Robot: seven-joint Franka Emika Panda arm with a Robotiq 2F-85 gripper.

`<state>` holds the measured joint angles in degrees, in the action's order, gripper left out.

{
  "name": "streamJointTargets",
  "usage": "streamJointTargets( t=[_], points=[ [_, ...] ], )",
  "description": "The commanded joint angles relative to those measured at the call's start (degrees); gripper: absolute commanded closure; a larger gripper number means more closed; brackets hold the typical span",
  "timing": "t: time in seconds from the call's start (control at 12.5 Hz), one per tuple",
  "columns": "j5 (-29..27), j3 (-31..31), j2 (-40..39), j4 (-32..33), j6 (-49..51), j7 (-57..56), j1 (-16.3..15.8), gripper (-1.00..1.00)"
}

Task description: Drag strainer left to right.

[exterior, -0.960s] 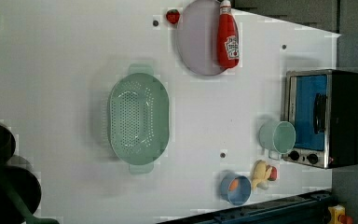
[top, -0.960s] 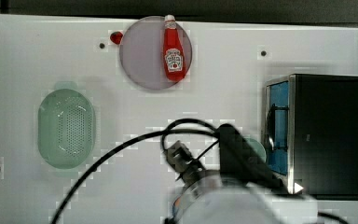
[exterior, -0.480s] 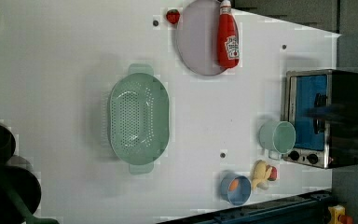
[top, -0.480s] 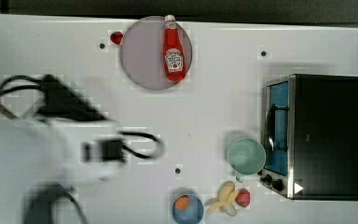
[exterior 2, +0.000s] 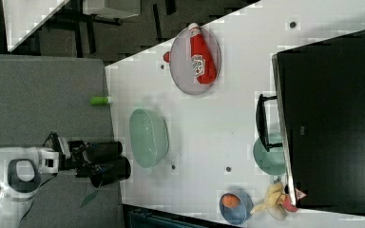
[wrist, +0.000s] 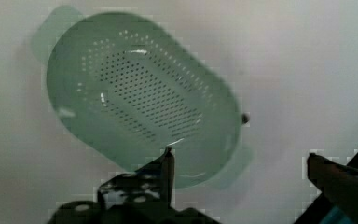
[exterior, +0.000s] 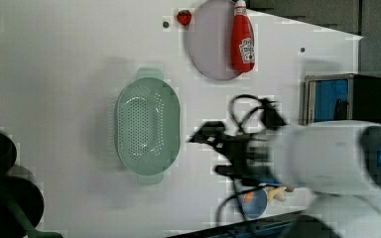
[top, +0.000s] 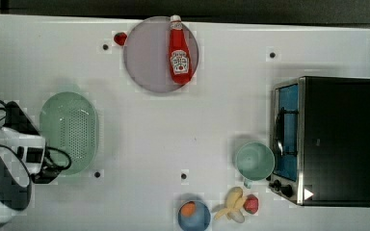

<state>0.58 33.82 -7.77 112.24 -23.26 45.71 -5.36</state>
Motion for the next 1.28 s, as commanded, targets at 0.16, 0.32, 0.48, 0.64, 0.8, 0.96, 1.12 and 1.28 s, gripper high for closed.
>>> streamJointTargets(
  t=[0.16,0.32,0.48,0.64,0.8,0.96,1.12,1.28],
  points=[
    [6.0,1.0,-6.4,-0.6,-6.8,31.7,0.7,-1.0],
    [10.3,0.9,-12.4,-0.6,-10.0,39.0,0.5,-1.0],
    [13.1,0.5,-18.1,-0.5,-14.3,40.7,0.5,-1.0],
    [14.7,-0.6,-23.1,-0.2,-19.8,40.7,0.5,-1.0],
    [15.5,-2.3,-26.2,0.8,-25.9,40.7,0.5,-1.0],
    [15.6,-4.3,-26.8,3.0,-29.4,40.7,0.5,-1.0],
    [16.0,-6.3,-26.6,5.2,-30.6,40.5,0.5,-1.0],
    [16.9,-7.8,-26.6,6.9,-32.2,40.4,0.6,-1.0]
  ],
)
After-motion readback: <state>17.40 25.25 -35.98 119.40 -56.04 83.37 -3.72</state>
